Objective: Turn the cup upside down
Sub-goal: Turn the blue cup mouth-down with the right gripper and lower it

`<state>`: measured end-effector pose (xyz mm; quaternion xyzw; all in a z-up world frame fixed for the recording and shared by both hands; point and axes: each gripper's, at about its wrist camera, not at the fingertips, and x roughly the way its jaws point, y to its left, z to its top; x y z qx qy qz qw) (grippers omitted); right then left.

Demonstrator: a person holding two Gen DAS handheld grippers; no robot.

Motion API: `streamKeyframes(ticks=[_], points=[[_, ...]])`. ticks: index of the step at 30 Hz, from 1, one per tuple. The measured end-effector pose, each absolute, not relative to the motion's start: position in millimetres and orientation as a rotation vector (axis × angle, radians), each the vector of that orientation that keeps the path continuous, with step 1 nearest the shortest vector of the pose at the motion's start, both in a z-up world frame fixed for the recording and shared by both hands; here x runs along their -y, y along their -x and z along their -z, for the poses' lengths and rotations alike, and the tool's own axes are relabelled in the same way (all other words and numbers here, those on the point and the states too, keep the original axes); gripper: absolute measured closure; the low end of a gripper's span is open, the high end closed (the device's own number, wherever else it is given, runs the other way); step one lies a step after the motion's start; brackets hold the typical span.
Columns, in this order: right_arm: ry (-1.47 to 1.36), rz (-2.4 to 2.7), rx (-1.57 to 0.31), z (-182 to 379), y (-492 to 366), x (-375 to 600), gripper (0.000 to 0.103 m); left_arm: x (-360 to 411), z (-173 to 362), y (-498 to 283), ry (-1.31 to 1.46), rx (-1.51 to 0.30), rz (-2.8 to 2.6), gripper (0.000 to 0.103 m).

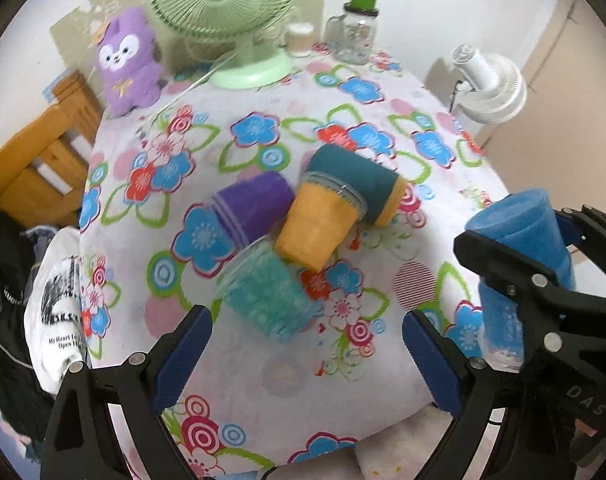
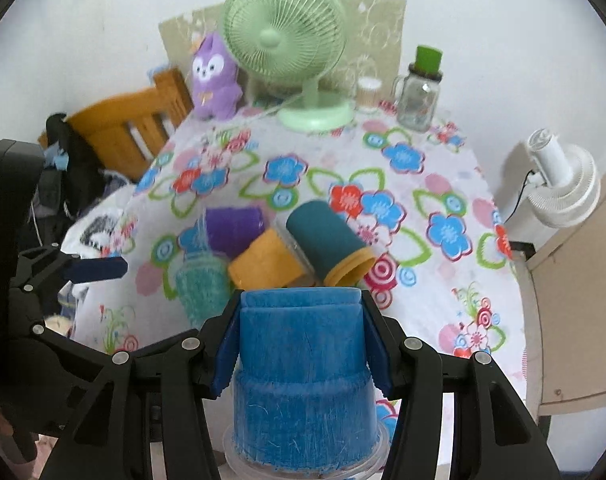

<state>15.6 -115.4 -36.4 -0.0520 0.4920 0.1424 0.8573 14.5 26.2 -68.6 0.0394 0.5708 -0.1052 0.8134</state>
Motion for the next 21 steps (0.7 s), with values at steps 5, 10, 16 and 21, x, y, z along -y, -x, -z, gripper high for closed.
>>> streamKeyframes(ticks=[5, 10, 16, 21], points=[[0.088, -0.284, -0.985, 33, -12, 125, 0.046, -23, 64, -15, -0.087, -1.219, 0.221, 0.006], [0.014, -0.282, -0.903, 36, -14, 143, 0.046, -24, 66, -18, -0.041, -1.239, 0.191, 0.006], [-0.034, -0.320, -0.785, 54, -15, 155, 0.046, -26, 79, -19, -0.003, -1.243, 0.127, 0.006], [-0.014, -0.343, -0.709, 79, -15, 152, 0.046, -28, 96, -22, 0.012, -1.221, 0.090, 0.006]])
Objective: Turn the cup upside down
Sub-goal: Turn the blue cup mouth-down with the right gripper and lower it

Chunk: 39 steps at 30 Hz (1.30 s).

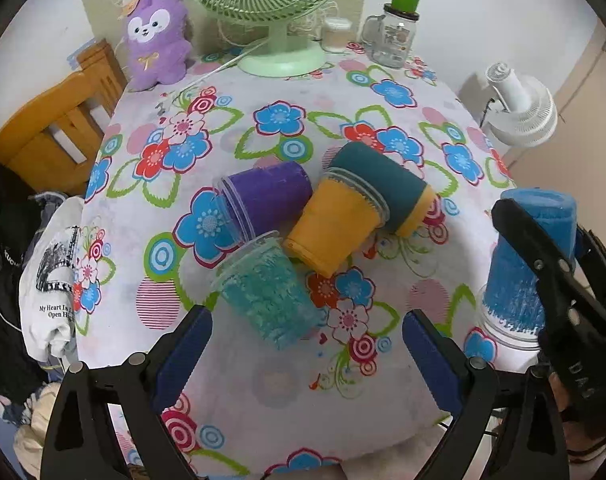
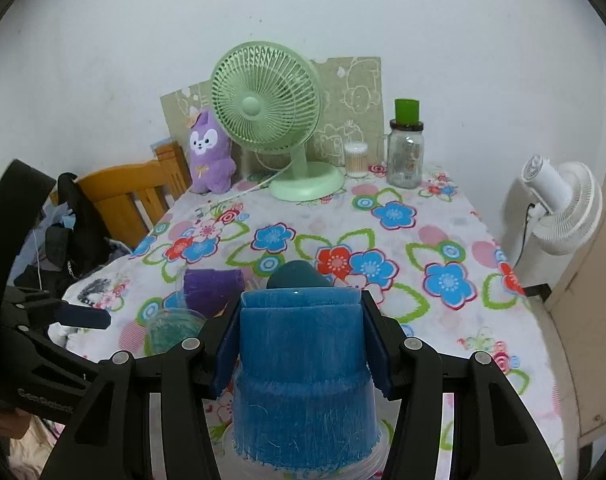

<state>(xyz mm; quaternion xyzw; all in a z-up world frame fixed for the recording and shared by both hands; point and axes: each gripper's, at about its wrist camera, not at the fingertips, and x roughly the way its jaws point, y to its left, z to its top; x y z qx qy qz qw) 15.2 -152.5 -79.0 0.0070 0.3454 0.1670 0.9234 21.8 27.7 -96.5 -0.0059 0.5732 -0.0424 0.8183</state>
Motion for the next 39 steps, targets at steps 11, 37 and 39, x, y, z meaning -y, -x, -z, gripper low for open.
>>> streamKeyframes(ticks=[11, 37, 39], points=[[-0.134, -0.337, -0.623, 134, -35, 146, 0.046, -31, 126, -22, 0.001, -1.159, 0.052, 0.006], [-0.084, -0.355, -0.780, 167, -8, 144, 0.045, -38, 157, -10, -0.020, -1.221, 0.057, 0.006], [-0.076, -0.356, -0.775, 165, -4, 144, 0.045, -38, 157, -8, -0.021, -1.224, 0.057, 0.006]])
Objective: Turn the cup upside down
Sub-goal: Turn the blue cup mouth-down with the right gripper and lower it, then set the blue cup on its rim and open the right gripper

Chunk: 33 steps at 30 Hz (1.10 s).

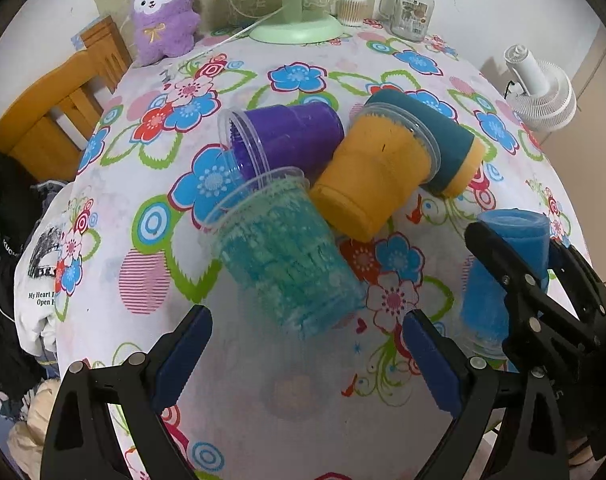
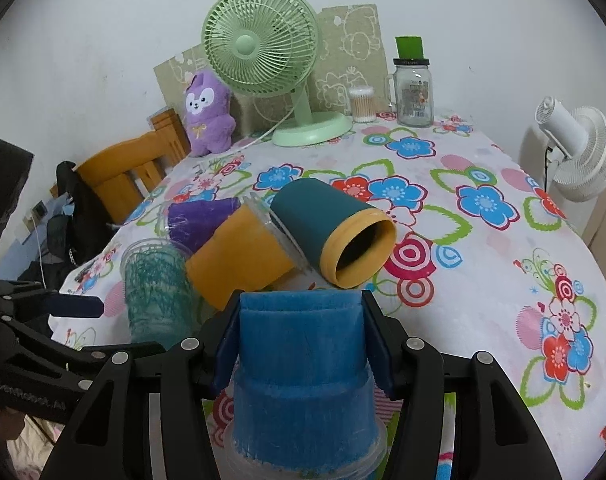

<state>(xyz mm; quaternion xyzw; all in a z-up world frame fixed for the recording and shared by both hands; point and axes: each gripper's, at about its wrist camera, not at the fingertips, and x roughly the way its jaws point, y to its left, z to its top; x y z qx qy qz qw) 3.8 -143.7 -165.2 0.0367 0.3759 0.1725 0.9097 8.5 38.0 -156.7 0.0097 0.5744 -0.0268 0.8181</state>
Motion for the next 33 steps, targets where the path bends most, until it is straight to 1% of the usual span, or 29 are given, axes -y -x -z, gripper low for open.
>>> streamKeyframes(ticks=[10, 14, 26, 33], points=[[-0.051, -0.346, -0.837, 158, 2, 145, 0.044, -34, 153, -1, -0.014, -1.255, 0.073, 0.006], [-0.053, -0.329, -0.882, 154, 6, 148, 0.039, -31, 150, 2, -0.016, -1.276, 0.076, 0.006], [-0.028, -0.335, -1.006, 152, 14, 145, 0.038, -36, 148, 9, 0.020, -1.357, 0.068, 0.006], [-0.020, -0.317, -1.055, 133, 15, 145, 0.028, -41, 132, 13, 0.041, -1.358, 0.064, 0.006]])
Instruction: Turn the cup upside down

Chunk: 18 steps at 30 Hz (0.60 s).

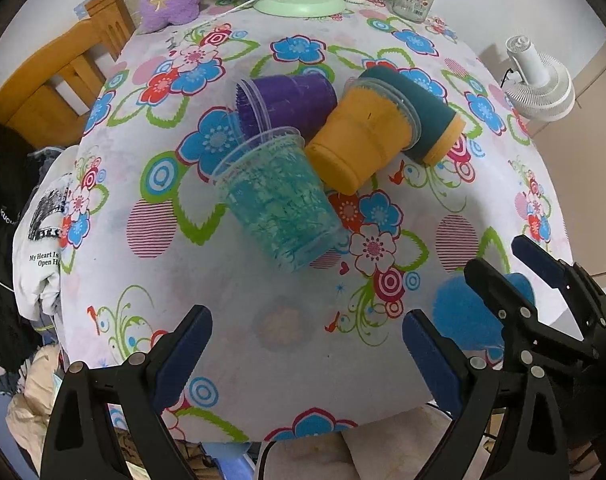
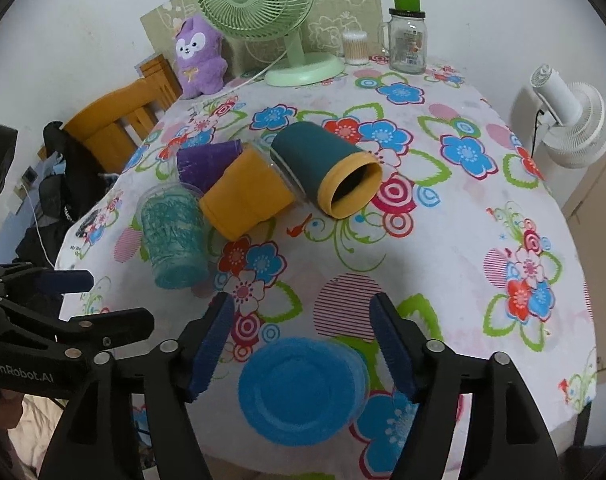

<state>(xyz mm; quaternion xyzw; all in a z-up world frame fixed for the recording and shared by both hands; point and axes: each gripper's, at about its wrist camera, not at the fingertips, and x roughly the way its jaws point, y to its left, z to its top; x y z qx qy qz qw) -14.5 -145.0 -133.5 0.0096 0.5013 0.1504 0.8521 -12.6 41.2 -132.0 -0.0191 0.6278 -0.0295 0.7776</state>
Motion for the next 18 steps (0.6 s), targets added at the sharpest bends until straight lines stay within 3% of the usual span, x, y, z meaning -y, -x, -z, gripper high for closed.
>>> streamKeyframes(ticks=[11, 18], points=[[0.026, -0.256, -1.019, 63, 21, 154, 0.010, -40, 75, 22, 0.048, -1.268, 0.065, 0.006], [0.031, -0.228, -0.977, 31, 31, 159, 0.008, -38, 45, 31, 0.059, -1.185, 0.063, 0.001]])
